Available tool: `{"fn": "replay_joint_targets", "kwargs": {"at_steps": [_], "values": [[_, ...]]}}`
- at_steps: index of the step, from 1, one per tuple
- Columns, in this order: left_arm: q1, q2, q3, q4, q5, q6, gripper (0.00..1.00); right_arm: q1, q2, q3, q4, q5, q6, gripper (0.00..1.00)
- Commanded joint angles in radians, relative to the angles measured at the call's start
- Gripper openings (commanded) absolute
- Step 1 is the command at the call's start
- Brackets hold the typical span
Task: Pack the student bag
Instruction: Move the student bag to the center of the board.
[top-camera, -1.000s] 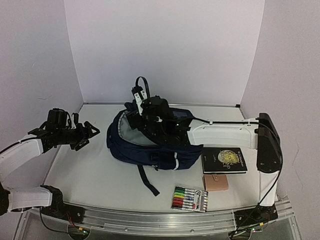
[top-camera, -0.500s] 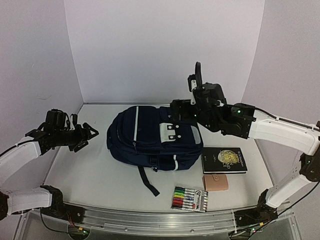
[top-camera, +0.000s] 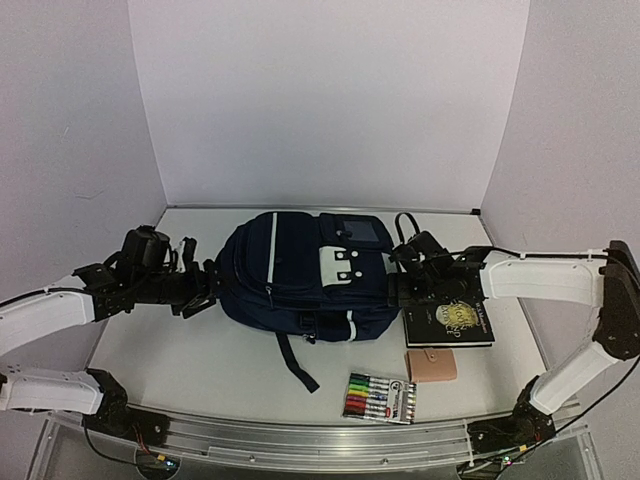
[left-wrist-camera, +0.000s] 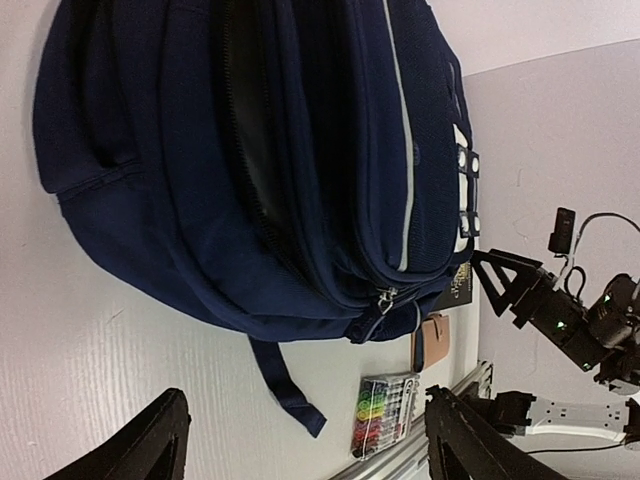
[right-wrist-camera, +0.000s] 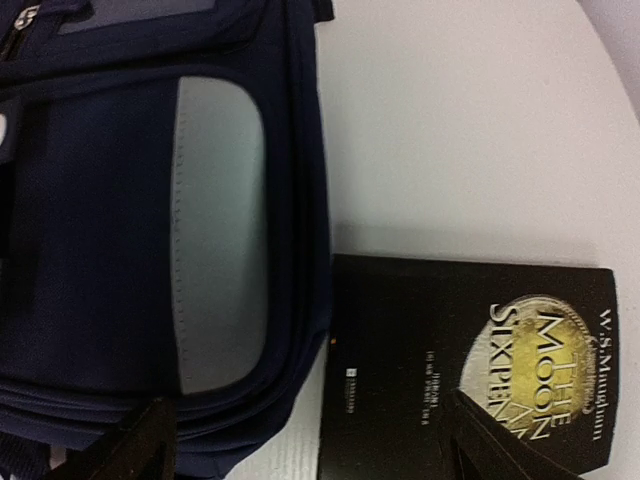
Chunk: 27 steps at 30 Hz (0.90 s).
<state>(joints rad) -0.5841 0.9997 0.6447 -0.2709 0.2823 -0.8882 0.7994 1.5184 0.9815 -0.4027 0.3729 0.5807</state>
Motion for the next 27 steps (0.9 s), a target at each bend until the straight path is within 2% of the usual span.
{"fn": "replay_joint_targets", "kwargs": {"at_steps": [1,6,11,18,21,22,24,27], "values": [[-0.050,0.084,-0.001,0.215,0.020,-0.055,0.80,0.006,0.019,-0.009,0.112,-0.173,-0.007,0.86],[-0.090,0.232,0.025,0.351,0.039,-0.065,0.80,0.005,0.111,0.047,0.201,-0.189,-0.021,0.88],[-0.095,0.325,0.047,0.433,0.043,-0.049,0.81,0.005,0.262,0.200,0.267,-0.096,-0.044,0.88],[-0.088,0.420,0.120,0.448,-0.088,0.047,0.86,-0.003,0.384,0.383,0.343,-0.046,-0.152,0.87],[-0.076,0.457,0.172,0.444,-0.097,0.066,0.86,-0.003,0.379,0.419,0.331,-0.017,-0.198,0.88],[-0.074,0.460,0.182,0.437,-0.094,0.074,0.86,-0.003,0.367,0.410,0.315,0.009,-0.203,0.92],[-0.073,0.455,0.199,0.413,-0.097,0.088,0.87,-0.004,0.322,0.388,0.252,0.068,-0.167,0.98],[-0.065,0.419,0.182,0.390,-0.095,0.096,0.90,-0.004,0.260,0.329,0.141,0.133,-0.101,0.98]]}}
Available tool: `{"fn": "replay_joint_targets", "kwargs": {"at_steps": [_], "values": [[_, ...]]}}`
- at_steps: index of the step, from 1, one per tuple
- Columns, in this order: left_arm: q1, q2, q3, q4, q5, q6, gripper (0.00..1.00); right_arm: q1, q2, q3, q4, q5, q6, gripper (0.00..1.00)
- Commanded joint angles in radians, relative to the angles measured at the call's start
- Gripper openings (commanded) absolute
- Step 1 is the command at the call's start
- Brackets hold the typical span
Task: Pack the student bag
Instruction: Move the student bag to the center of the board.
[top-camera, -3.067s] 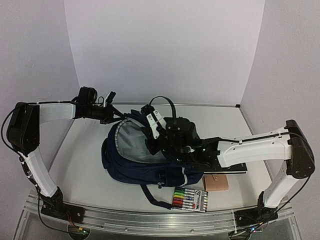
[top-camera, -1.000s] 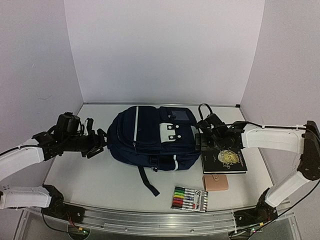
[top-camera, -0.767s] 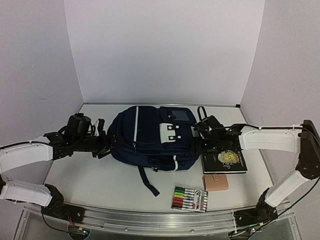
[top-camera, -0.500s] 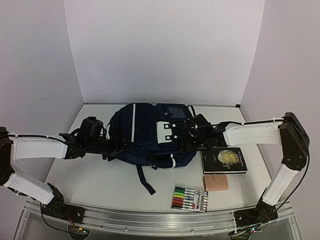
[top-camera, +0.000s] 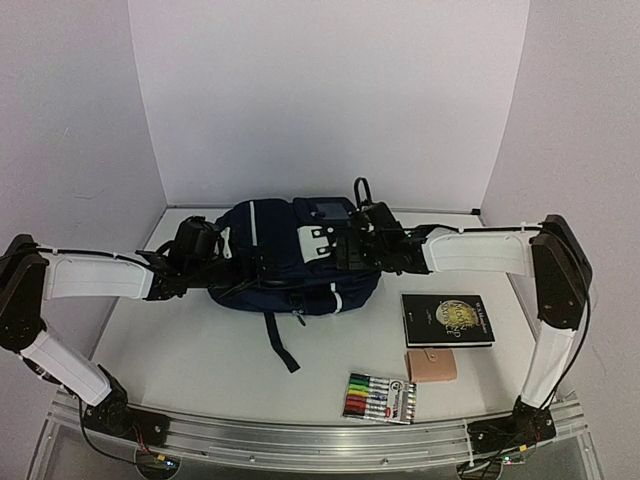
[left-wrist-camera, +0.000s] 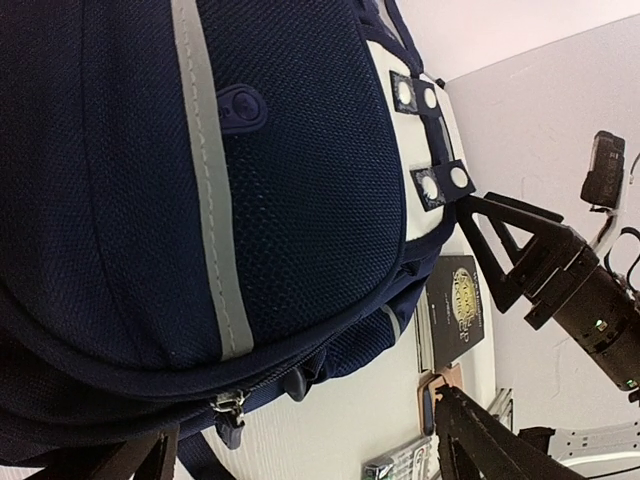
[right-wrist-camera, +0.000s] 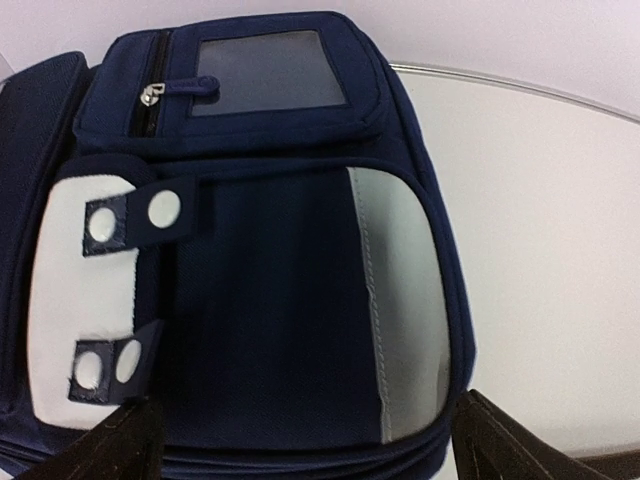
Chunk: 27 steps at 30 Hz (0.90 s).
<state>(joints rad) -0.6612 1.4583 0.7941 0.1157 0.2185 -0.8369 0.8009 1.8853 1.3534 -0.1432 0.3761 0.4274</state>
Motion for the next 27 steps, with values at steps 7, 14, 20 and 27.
{"fn": "replay_joint_targets", "kwargs": {"at_steps": [7,14,20,27], "values": [[0.015,-0.088,-0.031,-0.070,-0.007,0.025,0.91,-0.008,-0.232,-0.260,-0.277,0.149,0.231,0.98],[0.012,-0.111,-0.121,-0.011,0.027,-0.043,0.90,-0.010,-0.158,-0.316,-0.340,0.148,0.276,0.90],[0.007,-0.130,-0.140,0.006,0.019,-0.055,0.90,-0.013,-0.034,-0.275,-0.347,0.152,0.266,0.81],[0.006,-0.163,-0.152,-0.022,0.006,-0.051,0.90,-0.014,0.019,-0.247,-0.381,0.190,0.307,0.60]]}}
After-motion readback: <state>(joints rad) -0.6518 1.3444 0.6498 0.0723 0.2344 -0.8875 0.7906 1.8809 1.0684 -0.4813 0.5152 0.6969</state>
